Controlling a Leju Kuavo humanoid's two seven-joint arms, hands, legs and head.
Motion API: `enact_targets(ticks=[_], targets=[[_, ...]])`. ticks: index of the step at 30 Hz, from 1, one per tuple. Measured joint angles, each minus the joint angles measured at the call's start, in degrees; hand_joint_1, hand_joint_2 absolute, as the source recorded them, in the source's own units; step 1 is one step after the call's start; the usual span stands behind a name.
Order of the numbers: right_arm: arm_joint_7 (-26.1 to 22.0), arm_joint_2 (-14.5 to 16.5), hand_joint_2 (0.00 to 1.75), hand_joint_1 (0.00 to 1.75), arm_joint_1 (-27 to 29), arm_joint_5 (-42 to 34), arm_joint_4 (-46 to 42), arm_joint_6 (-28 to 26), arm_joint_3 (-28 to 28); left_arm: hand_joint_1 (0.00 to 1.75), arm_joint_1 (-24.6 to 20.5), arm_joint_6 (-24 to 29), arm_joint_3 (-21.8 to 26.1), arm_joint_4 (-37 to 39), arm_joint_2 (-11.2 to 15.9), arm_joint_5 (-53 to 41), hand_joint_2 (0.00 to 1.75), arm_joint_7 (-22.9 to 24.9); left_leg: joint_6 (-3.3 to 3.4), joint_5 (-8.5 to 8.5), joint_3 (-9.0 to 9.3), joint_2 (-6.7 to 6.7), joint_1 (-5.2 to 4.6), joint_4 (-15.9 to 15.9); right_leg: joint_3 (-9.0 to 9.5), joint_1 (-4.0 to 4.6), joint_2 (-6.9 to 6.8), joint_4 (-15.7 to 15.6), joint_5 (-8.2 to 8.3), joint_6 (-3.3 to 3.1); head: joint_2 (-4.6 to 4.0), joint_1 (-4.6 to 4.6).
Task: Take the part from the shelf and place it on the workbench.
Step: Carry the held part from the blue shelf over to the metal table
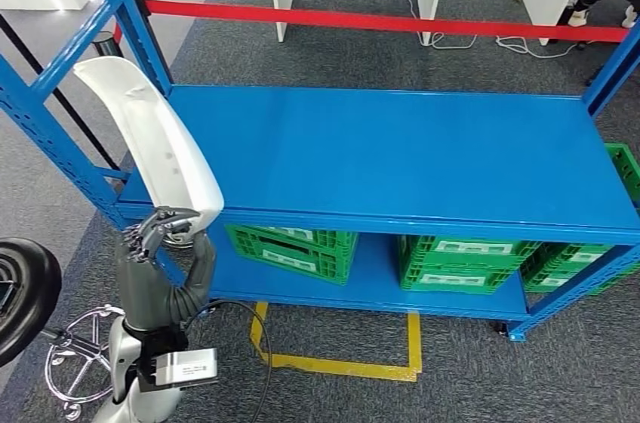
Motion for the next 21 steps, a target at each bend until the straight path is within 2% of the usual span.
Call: enact_targets(ticks=[1,2,3,4,5,6,8,9,10,12,13,14,15,16,17,18,19,20,21], targets=[[-0.01,0.01,0.0,0.0,-0.01,-0.01,-0.01,-0.01,0.0,1.75,0.04,0.01,-0.02,-0.02,0.13,0.0,1.75,0.0,-0.36,-2.52,-1.19,0.03,0.22,4.01,-0.6,0.02,-0.1,0.03,0.43,-0.12,0.0,-0.14],[-0.01,0.01,0.0,0.0,0.01,-0.01,-0.01,0.01,0.0,1.75,0.09,0.01,-0.03,-0.02,0.25,0.01,1.75,0.0,-0.64,-4.21,-2.02,0.04,0.44,7.51,-1.21,0.04,-0.21,0.06,0.87,-0.12,0.0,-0.16],[-0.01,0.02,0.0,0.0,0.04,-0.01,-0.01,0.02,0.0,1.75,0.13,0.01,-0.03,-0.02,0.37,0.01,1.75,0.0,-0.85,-4.72,-2.1,0.06,0.64,9.5,-1.82,0.03,-0.32,0.1,1.3,-0.06,0.0,-0.15],[-0.01,0.02,0.0,0.0,0.04,-0.01,-0.01,0.02,0.0,1.75,0.16,0.01,-0.03,-0.02,0.48,0.01,1.75,0.0,-0.98,-3.96,-1.14,0.07,0.83,9.19,-2.37,0.01,-0.39,0.18,1.69,0.04,0.0,-0.16],[-0.01,0.03,0.0,0.0,0.04,-0.01,-0.01,0.02,0.0,1.75,0.16,0.01,-0.03,-0.02,0.57,0.0,1.75,0.0,-1.06,-2.37,0.85,0.08,1.0,6.66,-2.87,-0.03,-0.42,0.27,2.05,0.17,0.0,-0.16],[-0.01,0.04,0.0,0.0,0.01,-0.01,-0.01,0.02,0.0,1.75,0.15,0.01,-0.03,-0.02,0.63,-0.01,1.75,0.0,-1.08,-0.64,3.64,0.09,1.15,2.47,-3.27,-0.07,-0.41,0.38,2.36,0.37,0.0,-0.17],[-0.01,0.08,0.0,0.0,-0.03,-0.01,-0.01,0.02,0.0,1.75,0.09,0.01,-0.04,-0.03,0.71,-0.01,1.75,0.0,-0.89,0.84,8.66,0.03,1.16,-5.78,-3.88,0.0,-0.31,0.57,3.0,0.99,0.0,-0.16],[-0.01,0.08,0.0,0.0,-0.05,-0.01,-0.01,0.02,0.0,1.75,0.07,0.02,-0.04,-0.03,0.75,-0.01,1.75,0.0,-0.7,0.83,9.82,-0.02,1.07,-8.07,-4.07,0.05,-0.28,0.59,3.38,1.41,0.0,-0.17],[-0.01,0.08,0.0,0.0,-0.05,-0.01,-0.01,0.02,0.0,1.75,0.08,0.02,-0.05,-0.04,0.79,-0.01,1.75,0.0,-0.42,0.64,10.01,-0.07,0.89,-8.85,-4.23,0.05,-0.28,0.51,3.81,1.85,0.0,-0.15],[-0.01,0.08,0.0,0.0,0.03,-0.03,0.01,0.04,-0.01,1.75,0.09,0.02,-0.08,-0.04,0.9,-0.01,1.75,0.04,0.53,1.31,9.25,0.03,0.76,-8.97,-4.54,-0.1,-0.25,0.42,4.2,2.66,0.0,-0.14],[-0.03,0.08,0.0,0.0,0.07,-0.06,0.01,0.06,-0.02,1.75,0.08,0.02,-0.15,-0.04,0.94,0.01,1.75,0.1,1.16,1.84,8.79,0.15,0.77,-9.03,-5.07,-0.17,-0.2,1.11,3.14,2.89,0.0,-0.07],[-0.05,0.08,0.0,0.0,0.09,-0.13,0.02,0.09,-0.02,1.75,0.07,0.02,-0.24,-0.04,0.98,0.03,1.75,0.21,1.76,2.45,8.26,0.28,0.8,-9.16,-5.86,-0.18,-0.13,2.85,1.12,3.01,0.0,-0.02],[-0.09,0.08,0.0,0.0,0.08,-0.2,0.02,0.13,-0.03,1.75,0.05,0.01,-0.37,-0.04,1.0,0.06,1.75,0.33,2.21,3.06,7.58,0.41,0.77,-9.19,-6.94,-0.16,-0.07,5.85,-1.74,3.03,0.0,0.06],[-0.13,0.08,0.0,0.0,0.06,-0.27,0.02,0.18,-0.03,1.75,0.06,0.0,-0.51,-0.03,1.02,0.08,1.75,0.45,2.51,3.65,6.8,0.43,0.62,-9.15,-8.17,-0.06,-0.05,9.68,-4.56,3.05,0.0,0.11],[-0.18,0.09,0.0,0.0,0.07,-0.33,0.02,0.22,-0.04,1.75,0.07,-0.01,-0.64,-0.02,1.03,0.09,1.75,0.56,2.65,4.23,6.01,0.45,0.43,-9.09,-9.06,0.02,-0.03,13.45,-6.48,3.05,0.0,0.12],[-0.21,0.09,0.0,0.0,0.07,-0.36,0.02,0.26,-0.04,1.75,0.07,-0.02,-0.78,-0.01,1.05,0.09,1.75,0.66,2.74,4.81,5.16,0.45,0.21,-9.0,-9.37,0.09,-0.03,16.15,-7.13,3.02,0.0,0.1],[-0.24,0.1,0.0,0.0,0.07,-0.38,0.02,0.28,-0.04,1.75,0.07,-0.02,-0.92,0.01,1.09,0.09,1.75,0.76,2.79,5.34,4.34,0.46,0.01,-8.86,-8.77,0.18,-0.02,17.01,-6.49,2.9,0.0,0.09],[-0.25,0.1,0.0,0.0,0.07,-0.39,0.02,0.28,-0.04,1.75,0.06,-0.02,-1.05,0.02,1.14,0.1,1.75,0.87,2.77,5.8,3.54,0.46,-0.15,-8.67,-7.11,0.3,-0.02,15.76,-4.98,2.66,0.0,0.08],[-0.25,0.1,0.0,0.0,0.04,-0.39,0.01,0.28,-0.05,1.75,0.06,-0.02,-1.19,0.02,1.19,0.15,1.75,0.96,2.7,6.2,2.82,0.46,-0.25,-8.41,-4.55,0.49,-0.01,12.72,-3.35,2.32,0.0,0.09]])
